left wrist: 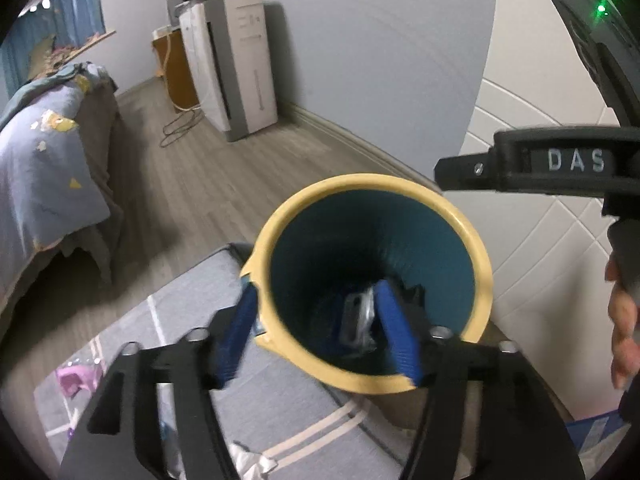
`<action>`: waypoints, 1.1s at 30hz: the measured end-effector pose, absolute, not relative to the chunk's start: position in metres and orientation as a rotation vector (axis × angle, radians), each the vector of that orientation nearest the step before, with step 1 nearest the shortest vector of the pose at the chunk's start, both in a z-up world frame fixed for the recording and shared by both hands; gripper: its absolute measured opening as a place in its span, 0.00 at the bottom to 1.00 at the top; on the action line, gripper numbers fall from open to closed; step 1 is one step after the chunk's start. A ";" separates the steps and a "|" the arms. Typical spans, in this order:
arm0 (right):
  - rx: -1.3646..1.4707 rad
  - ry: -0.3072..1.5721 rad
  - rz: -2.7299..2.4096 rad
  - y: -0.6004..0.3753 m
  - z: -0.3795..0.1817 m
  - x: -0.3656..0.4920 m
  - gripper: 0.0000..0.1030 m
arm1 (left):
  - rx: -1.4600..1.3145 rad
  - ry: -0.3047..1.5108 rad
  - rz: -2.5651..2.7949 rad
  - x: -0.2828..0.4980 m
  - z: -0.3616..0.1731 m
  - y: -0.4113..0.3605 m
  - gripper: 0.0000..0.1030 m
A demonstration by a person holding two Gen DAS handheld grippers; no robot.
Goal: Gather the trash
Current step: 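Carry the black bag and blue wipes pack to the bin and release both, then grasp the red-white tissue pack with the right tool while the left grasps the purple spray bottle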
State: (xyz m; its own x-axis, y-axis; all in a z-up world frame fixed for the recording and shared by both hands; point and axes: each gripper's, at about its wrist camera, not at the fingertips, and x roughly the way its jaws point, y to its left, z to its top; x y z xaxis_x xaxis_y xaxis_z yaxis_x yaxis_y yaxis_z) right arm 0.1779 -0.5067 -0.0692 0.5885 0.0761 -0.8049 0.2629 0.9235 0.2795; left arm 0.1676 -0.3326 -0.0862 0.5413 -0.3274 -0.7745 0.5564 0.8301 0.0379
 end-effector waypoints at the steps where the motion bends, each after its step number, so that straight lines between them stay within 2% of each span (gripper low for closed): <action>1: 0.394 0.939 -0.112 -0.507 -0.068 0.178 0.76 | 0.293 0.848 -0.526 0.167 -0.086 -0.331 0.80; 3: 0.397 0.930 -0.115 -0.505 -0.066 0.178 0.90 | 0.284 0.843 -0.504 0.163 -0.085 -0.321 0.87; 5: 0.397 0.917 -0.125 -0.504 -0.063 0.178 0.95 | 0.282 0.832 -0.478 0.160 -0.082 -0.313 0.90; 13: 0.349 0.951 -0.129 -0.484 -0.063 0.184 0.95 | 0.270 0.798 -0.422 0.142 -0.053 -0.263 0.93; 21: 0.281 0.941 -0.070 -0.436 -0.047 0.186 0.95 | 0.264 0.767 -0.330 0.124 -0.019 -0.172 0.94; 27: 0.220 0.939 -0.004 -0.389 -0.038 0.188 0.95 | 0.178 0.767 -0.221 0.116 -0.010 -0.084 0.95; 33: 0.143 0.954 0.023 -0.350 -0.040 0.192 0.95 | 0.072 0.813 -0.148 0.116 -0.023 -0.021 0.95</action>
